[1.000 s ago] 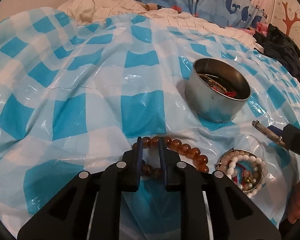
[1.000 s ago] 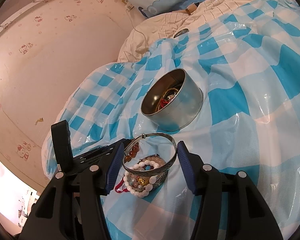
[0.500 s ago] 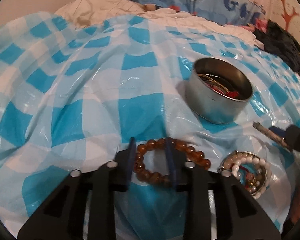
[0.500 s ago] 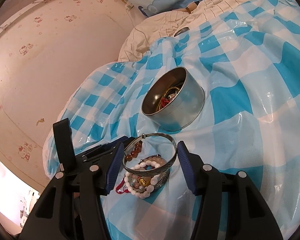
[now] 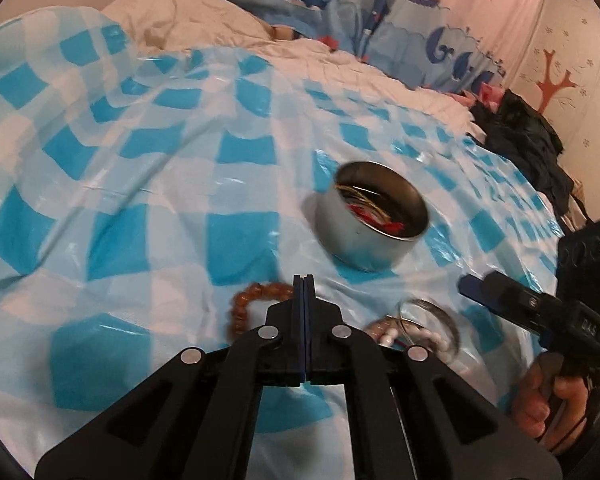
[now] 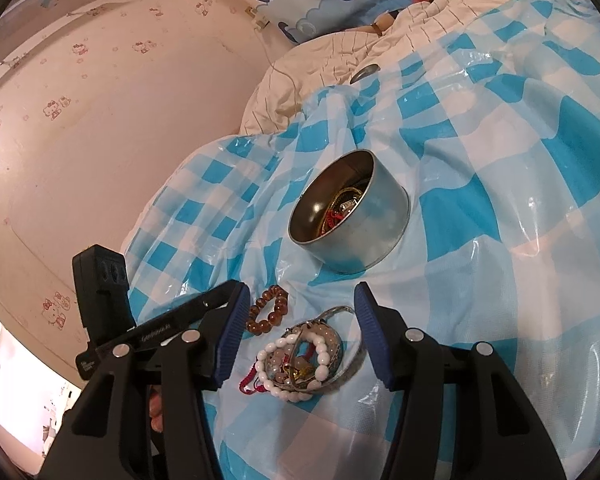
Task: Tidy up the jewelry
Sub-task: 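Carry the amber bracelet into the tin with the left gripper while the right gripper drops the silver bangle in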
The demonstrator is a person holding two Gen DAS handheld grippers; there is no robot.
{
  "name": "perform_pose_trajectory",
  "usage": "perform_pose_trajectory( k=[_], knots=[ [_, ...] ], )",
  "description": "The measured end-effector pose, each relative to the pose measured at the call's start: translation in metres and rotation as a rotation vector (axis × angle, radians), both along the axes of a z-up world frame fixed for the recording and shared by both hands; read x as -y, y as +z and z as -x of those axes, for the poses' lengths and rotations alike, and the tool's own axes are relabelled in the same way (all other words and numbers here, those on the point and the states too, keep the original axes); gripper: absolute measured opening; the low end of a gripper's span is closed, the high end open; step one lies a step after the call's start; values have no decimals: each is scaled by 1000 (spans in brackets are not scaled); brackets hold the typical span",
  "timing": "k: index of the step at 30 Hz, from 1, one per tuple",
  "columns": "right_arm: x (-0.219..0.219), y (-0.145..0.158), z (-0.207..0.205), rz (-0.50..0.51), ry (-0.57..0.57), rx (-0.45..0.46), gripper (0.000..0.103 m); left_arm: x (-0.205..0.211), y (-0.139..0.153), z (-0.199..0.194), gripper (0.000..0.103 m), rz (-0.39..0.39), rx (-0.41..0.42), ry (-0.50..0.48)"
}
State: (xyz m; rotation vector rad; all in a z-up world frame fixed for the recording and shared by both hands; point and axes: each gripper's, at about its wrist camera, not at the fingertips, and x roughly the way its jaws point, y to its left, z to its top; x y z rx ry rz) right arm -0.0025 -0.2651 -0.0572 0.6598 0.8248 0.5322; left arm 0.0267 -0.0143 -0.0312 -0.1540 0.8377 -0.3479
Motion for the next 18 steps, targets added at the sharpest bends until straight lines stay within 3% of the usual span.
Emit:
perform_pose_trajectory(
  k=[3,5,7,10,14,15,17,18],
  knots=[
    [-3,-2,-1,14,11,-13,54,1,-12,-11,2,-69,-18,31],
    [-6,-3,-1,59,8,-23,57,5,-19,-19,22,-129,-27,26],
    [-9,-2,1,120,0,-21,64,8,-26,-22,31,-174,-31,23],
    [-14,-2,-1,187,2,-22,67,12,-30,-24,36,-227,-30,25],
    [-27,-9,-2,308,25,-39,67,14,-33,-22,35,-250,-39,22],
    [-31,-10,-2,353,32,-39,64,16,-34,-20,30,-258,-40,9],
    [-35,-11,0,409,38,-33,45,22,-33,-16,10,-290,-32,-13],
    [-36,-12,0,432,43,-34,24,25,-33,-14,10,-301,-30,-27]
  ],
)
